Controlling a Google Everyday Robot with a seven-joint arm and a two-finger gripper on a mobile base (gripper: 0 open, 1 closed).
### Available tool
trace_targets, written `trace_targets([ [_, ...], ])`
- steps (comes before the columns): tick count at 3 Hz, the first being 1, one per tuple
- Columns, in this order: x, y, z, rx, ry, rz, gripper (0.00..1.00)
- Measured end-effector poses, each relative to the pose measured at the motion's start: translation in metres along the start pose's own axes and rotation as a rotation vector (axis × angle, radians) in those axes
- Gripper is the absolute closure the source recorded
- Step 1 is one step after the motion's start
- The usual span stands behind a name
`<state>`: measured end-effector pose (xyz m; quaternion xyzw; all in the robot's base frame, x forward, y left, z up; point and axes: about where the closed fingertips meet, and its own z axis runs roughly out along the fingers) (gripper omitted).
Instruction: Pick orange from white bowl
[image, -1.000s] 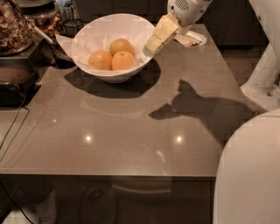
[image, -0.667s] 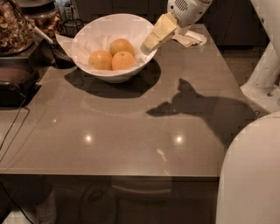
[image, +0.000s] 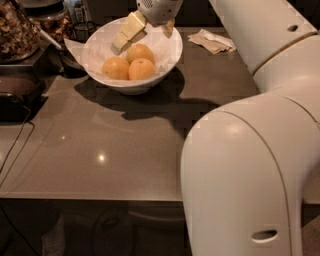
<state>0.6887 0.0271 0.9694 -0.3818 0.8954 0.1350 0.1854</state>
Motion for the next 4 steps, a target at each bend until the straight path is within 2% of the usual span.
trace_targets([
  [1,-0.004,-0.002,0.001,0.003,-0.021,0.003,0.00],
  [3,-0.002,-0.007,0.028,-0.018,-0.049,0.086,0.01],
  [4,-0.001,-0.006,0.033,-0.012,-0.059,0.097,0.03],
])
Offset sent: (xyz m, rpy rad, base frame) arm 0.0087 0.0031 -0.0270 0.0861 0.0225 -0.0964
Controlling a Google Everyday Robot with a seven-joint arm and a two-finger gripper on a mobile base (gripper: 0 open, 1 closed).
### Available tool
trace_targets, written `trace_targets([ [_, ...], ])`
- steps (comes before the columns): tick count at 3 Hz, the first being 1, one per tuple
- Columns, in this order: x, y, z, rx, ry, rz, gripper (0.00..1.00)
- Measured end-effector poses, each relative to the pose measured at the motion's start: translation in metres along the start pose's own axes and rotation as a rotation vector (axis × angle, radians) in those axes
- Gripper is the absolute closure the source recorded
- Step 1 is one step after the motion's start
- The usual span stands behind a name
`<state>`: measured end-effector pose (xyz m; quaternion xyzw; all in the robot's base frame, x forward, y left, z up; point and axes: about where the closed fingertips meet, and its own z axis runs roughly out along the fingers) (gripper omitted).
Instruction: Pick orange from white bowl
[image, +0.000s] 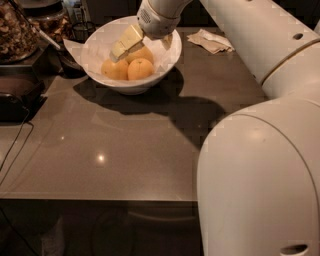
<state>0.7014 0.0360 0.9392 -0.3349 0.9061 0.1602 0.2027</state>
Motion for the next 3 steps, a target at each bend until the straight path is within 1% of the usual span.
trace_targets([
  [1,0.0012,-0.0013,0.0030,0.007,-0.007,0.004,0.08],
  [2,-0.0002,-0.0013,0.0050,0.019,-0.010,-0.007,0.16],
  [3,-0.0019,-0.0020,0.0083,0.030,-0.005,-0.013,0.18],
])
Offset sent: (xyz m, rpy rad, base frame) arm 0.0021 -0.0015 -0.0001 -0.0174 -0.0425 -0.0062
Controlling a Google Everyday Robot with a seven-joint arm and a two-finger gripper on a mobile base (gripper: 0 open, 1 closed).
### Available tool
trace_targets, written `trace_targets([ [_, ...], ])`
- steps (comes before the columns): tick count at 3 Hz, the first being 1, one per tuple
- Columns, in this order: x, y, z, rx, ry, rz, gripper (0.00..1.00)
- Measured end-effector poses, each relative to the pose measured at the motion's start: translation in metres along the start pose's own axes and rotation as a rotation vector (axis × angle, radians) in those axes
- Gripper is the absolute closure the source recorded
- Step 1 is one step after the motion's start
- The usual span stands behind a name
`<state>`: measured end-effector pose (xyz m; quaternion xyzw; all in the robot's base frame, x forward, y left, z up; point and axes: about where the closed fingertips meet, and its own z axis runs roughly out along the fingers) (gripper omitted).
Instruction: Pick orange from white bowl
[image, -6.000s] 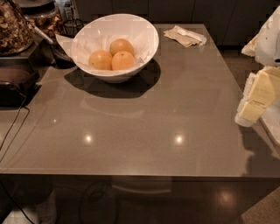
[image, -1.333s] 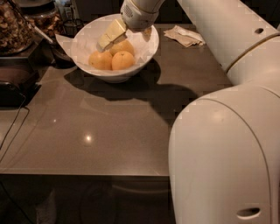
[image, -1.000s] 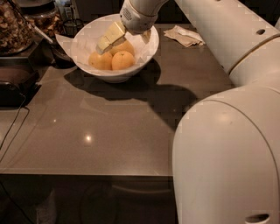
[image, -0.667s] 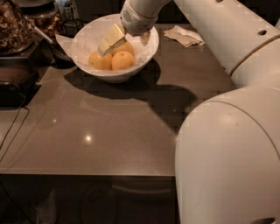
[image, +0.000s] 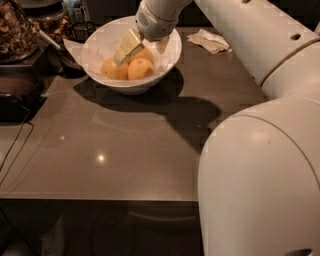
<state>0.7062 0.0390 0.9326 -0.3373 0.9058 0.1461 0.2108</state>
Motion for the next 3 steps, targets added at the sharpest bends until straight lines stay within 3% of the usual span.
trace_targets([
  [3,0.002,-0.008,0.027,0.032,0.066,-0.002,0.24],
])
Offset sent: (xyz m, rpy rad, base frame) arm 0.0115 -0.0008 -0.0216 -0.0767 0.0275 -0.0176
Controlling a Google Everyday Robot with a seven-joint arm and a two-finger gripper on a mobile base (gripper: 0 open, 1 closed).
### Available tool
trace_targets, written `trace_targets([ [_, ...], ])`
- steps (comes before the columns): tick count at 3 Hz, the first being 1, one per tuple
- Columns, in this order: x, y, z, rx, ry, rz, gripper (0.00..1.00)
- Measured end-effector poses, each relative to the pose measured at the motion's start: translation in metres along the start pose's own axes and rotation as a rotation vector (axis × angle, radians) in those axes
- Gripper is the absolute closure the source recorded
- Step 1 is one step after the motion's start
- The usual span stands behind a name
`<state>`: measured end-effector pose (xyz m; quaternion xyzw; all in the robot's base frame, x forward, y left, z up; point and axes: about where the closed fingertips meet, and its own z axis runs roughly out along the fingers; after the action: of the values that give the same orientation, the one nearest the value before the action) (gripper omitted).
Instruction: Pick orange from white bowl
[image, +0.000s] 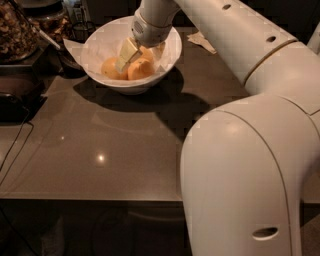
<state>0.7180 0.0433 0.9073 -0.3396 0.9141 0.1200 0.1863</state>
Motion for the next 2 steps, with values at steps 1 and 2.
trace_targets([
  [1,0.0005,-0.0028,0.0090,0.007,0.020,-0.006,0.24],
  [2,0.0026,-0.0059,0.0172,0.010,0.037,-0.014,0.23],
])
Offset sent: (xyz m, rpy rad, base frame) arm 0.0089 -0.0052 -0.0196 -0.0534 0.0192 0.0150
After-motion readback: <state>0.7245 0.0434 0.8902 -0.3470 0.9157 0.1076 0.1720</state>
